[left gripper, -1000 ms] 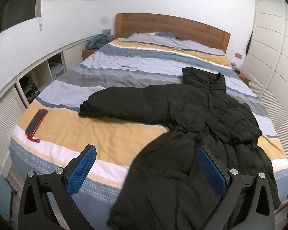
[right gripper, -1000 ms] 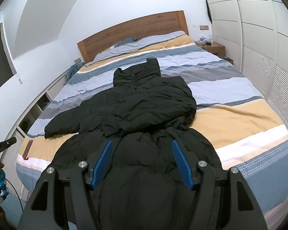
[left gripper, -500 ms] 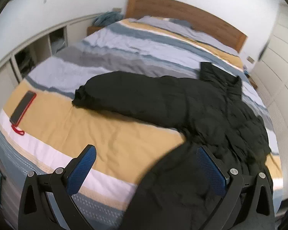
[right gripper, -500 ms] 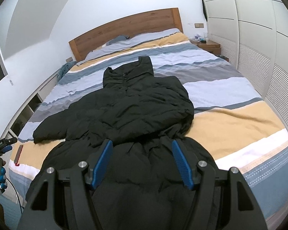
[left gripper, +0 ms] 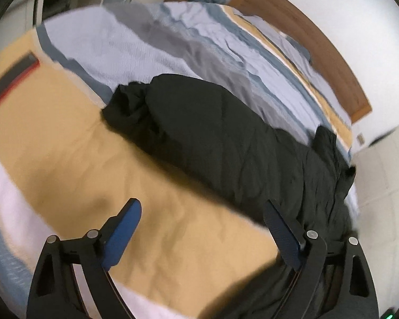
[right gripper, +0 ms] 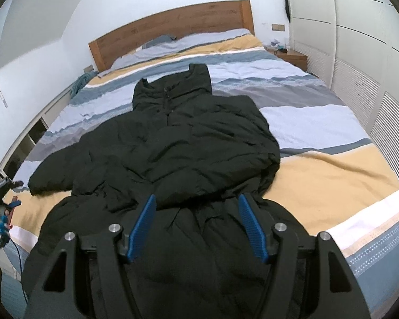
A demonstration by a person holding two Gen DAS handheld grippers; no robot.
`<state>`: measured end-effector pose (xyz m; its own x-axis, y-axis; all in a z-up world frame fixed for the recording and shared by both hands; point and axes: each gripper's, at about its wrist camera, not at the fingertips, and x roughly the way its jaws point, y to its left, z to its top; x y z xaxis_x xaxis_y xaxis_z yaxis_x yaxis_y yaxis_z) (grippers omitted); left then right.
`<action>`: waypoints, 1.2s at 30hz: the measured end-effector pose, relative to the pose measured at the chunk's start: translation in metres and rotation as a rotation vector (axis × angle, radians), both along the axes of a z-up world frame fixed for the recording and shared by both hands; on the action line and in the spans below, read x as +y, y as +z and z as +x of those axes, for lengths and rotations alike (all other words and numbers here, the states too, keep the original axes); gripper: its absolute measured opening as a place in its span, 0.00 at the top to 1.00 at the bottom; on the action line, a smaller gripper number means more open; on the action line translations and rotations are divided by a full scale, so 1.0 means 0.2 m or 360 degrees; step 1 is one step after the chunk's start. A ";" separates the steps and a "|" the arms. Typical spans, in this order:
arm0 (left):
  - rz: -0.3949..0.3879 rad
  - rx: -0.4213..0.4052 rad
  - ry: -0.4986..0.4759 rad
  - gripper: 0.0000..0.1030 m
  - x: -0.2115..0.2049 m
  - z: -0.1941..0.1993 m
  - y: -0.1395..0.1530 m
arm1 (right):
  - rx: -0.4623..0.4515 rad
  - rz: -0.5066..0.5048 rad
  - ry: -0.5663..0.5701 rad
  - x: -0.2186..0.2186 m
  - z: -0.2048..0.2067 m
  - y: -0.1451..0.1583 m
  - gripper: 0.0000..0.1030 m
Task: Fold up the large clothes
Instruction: 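Grasp the sleeve cuff with the left gripper, then fold the held sleeve across the coat body with the left gripper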
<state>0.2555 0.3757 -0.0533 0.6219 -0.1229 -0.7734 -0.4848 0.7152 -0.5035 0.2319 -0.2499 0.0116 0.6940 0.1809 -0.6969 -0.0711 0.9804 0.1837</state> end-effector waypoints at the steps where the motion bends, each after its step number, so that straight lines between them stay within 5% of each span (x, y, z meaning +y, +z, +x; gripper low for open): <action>1: -0.0036 -0.0009 0.0018 0.12 0.02 0.03 -0.02 | 0.0013 -0.0011 0.0006 0.01 0.02 -0.02 0.39; 11: -0.0343 -0.0014 0.0207 0.23 0.14 0.30 -0.28 | 0.0079 -0.0094 0.0005 0.03 0.12 -0.11 0.39; 13: -0.0415 -0.0022 0.0230 0.35 0.14 0.31 -0.33 | 0.0083 -0.0101 -0.0006 0.02 0.13 -0.11 0.39; 15: -0.0491 -0.0058 0.0237 0.63 0.14 0.32 -0.37 | 0.0090 -0.0111 -0.0012 0.01 0.13 -0.12 0.39; 17: -0.0517 -0.0101 0.0254 0.78 0.13 0.32 -0.37 | 0.0098 -0.0108 -0.0015 0.00 0.14 -0.13 0.39; 21: -0.0448 -0.0162 0.0225 0.89 0.09 0.32 -0.31 | 0.0109 -0.0096 -0.0019 -0.01 0.13 -0.14 0.39; 36: -0.0123 -0.0328 0.0050 0.92 -0.14 0.30 0.09 | 0.0043 -0.0063 -0.0033 -0.07 0.01 -0.04 0.39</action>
